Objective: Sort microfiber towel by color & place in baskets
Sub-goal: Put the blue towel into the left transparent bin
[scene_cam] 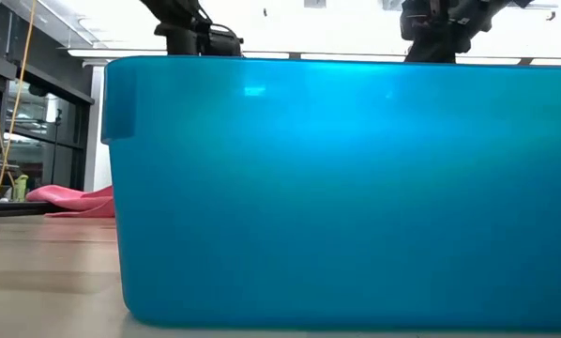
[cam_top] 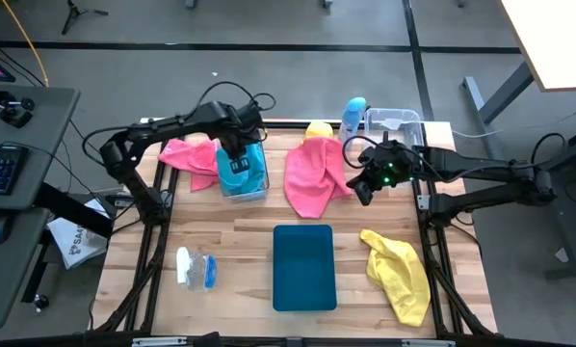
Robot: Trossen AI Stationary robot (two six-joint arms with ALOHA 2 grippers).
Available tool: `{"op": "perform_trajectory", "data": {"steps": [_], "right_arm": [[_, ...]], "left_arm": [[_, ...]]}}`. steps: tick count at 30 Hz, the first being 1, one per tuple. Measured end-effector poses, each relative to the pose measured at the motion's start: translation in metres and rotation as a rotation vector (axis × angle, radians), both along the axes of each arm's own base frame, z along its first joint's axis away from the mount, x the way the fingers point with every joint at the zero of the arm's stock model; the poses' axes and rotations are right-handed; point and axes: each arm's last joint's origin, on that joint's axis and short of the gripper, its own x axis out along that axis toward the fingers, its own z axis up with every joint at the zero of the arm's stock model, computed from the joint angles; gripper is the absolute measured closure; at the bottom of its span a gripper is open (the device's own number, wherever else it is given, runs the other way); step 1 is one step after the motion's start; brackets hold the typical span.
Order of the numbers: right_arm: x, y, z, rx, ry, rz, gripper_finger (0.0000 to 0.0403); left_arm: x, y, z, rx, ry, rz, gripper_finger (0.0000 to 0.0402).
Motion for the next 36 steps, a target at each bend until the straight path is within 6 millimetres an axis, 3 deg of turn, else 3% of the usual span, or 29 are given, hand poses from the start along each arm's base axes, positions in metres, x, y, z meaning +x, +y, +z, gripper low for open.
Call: {"op": "perform_trajectory", "data": {"steps": [11,22,29,36], "right_arm": [[0.000,0.000,0.000,0.006,0.000,-0.038,0.0402],[0.000,0.000,0.001,0.009,-0.007,-0.061,0.0402],[0.000,-0.001,0.001,0.007,-0.007,-0.064,0.0402],[0.000,-0.001,0.001,0.006,-0.008,-0.064,0.0402]], "left_arm": [[0.000,0.000,-0.060,0.008,-0.021,-0.017,0.0401],[-0.012,-0.006,-0.096,-0.018,-0.063,-0.045,0.0401],[-0.015,-0.005,-0.102,-0.031,-0.086,-0.047,0.0401],[-0.006,-0.001,-0.074,-0.066,-0.075,-0.071,0.0401]]}}
